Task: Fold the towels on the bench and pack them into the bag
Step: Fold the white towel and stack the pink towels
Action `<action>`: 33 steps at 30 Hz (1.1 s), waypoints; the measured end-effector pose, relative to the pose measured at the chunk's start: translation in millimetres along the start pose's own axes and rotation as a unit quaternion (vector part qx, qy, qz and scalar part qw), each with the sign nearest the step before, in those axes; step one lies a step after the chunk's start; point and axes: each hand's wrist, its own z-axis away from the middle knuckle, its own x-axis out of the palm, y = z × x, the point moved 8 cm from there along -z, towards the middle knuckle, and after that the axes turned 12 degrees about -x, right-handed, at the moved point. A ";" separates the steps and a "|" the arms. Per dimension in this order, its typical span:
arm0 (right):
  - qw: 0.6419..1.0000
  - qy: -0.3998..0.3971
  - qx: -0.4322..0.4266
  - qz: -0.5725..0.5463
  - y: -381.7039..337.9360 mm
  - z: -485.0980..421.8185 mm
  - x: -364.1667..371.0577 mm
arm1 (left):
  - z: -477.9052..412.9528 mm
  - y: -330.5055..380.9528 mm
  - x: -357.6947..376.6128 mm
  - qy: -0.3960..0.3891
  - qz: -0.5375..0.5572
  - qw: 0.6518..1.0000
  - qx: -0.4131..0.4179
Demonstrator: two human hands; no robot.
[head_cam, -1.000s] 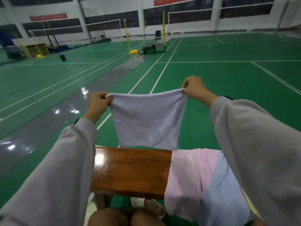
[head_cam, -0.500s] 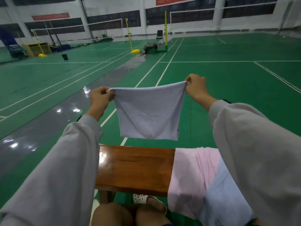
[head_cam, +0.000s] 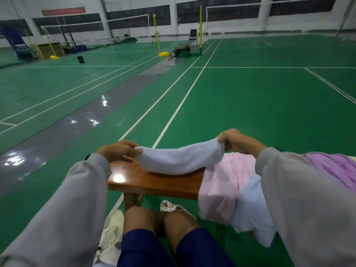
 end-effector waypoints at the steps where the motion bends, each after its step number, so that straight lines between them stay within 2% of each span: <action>1: 1.000 -0.013 0.013 0.016 13.1 7.5 2.6 | 3.1 -9.3 13.4 -0.035 -0.015 0.999 -0.023; 4: 0.998 -0.035 0.039 0.040 39.6 27.1 7.5 | 10.6 -24.7 37.3 -0.076 -0.050 0.994 -0.063; 15: 0.986 -0.094 0.090 0.103 59.2 39.8 -0.9 | 6.8 -14.5 45.3 -0.041 -0.074 0.994 -0.071; 18: 0.987 -0.064 0.087 0.121 65.2 22.6 -1.2 | -15.1 -20.4 42.6 -0.007 -0.080 0.994 -0.068; 26: 0.976 0.082 0.043 0.197 78.9 -36.6 2.1 | -77.9 -41.8 32.5 0.112 -0.059 0.990 -0.061; 30: 0.961 0.102 0.044 0.253 87.9 -65.5 2.9 | -102.9 -35.9 27.8 0.177 -0.058 0.982 -0.045; 33: 0.948 0.080 0.074 0.300 110.4 -74.7 9.6 | -116.3 -38.7 32.1 0.208 -0.062 0.974 -0.069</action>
